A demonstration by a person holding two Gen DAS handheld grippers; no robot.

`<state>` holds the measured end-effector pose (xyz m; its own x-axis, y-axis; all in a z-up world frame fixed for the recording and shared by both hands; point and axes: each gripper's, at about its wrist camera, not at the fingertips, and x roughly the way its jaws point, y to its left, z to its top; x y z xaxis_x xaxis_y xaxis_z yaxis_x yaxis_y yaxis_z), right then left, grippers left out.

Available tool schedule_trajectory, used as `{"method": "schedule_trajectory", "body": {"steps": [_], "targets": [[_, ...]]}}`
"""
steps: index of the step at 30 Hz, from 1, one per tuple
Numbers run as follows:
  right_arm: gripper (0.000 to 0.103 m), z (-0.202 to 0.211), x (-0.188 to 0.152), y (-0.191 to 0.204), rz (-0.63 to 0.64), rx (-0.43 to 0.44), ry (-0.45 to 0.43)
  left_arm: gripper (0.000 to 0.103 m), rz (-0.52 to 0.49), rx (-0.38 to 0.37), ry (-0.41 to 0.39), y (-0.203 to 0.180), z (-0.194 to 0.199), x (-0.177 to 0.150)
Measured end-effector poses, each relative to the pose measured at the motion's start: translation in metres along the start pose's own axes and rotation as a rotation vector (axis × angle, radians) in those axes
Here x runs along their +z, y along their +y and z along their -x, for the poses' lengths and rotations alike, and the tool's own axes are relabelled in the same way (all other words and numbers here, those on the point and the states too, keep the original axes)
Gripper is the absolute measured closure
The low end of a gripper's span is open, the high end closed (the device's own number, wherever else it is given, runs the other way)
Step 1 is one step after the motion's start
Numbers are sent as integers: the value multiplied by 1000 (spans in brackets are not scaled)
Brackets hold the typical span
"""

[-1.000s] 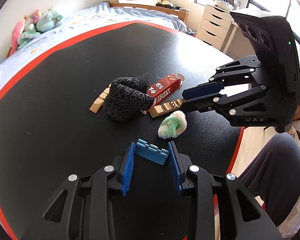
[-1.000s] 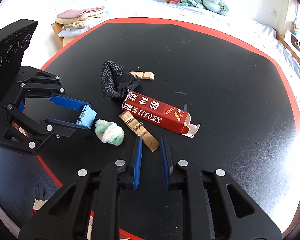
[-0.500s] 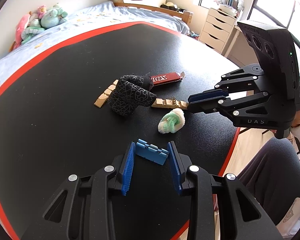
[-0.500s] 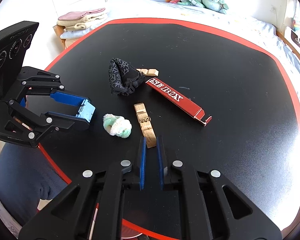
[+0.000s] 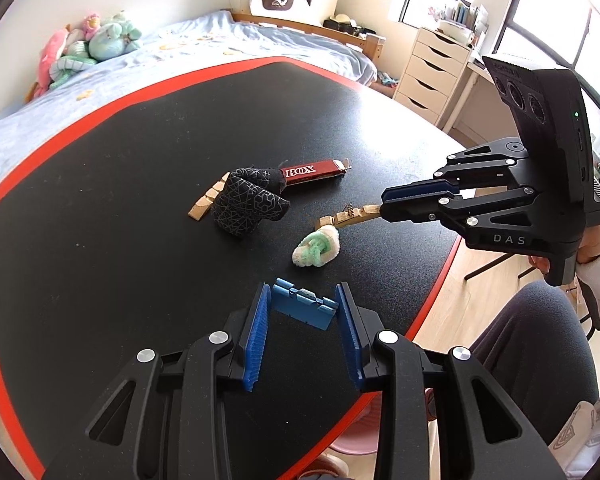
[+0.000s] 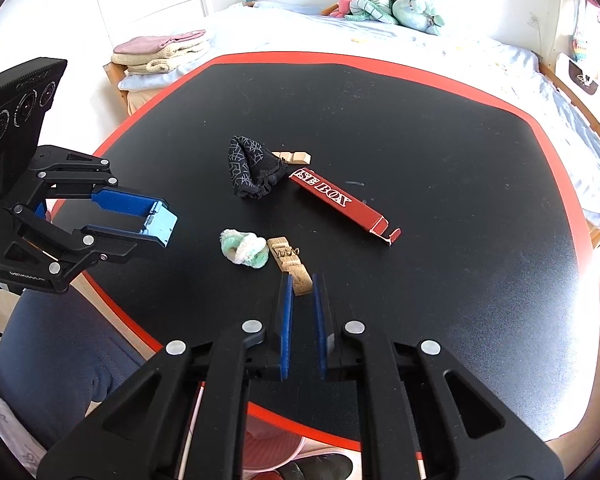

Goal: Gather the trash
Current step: 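Grasp the wooden clothespin with the right tool and lift it, then carry the blue piece and clothespin over the wastebasket with both tools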

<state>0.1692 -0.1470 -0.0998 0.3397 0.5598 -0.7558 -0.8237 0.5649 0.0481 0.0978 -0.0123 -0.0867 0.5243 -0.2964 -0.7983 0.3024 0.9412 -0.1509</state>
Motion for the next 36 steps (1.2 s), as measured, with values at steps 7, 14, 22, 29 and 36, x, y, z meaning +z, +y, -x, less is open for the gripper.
{"method": "schedule_trajectory", "body": {"steps": [7, 14, 22, 29, 36], "targets": [[94, 5, -1, -2, -12, -5, -4, 70, 2, 0, -3, -2, 4, -1], [94, 7, -2, -4, -19, -14, -16, 70, 0, -1, -5, -2, 7, 1], [94, 14, -4, -1, -22, -22, -31, 70, -4, -1, -10, -3, 10, 3], [94, 22, -5, 0, -28, -28, -44, 70, -8, 1, -14, -7, 15, 4], [94, 40, -9, 5, -31, -38, -63, 70, -10, 6, -29, -18, 26, 3]]}}
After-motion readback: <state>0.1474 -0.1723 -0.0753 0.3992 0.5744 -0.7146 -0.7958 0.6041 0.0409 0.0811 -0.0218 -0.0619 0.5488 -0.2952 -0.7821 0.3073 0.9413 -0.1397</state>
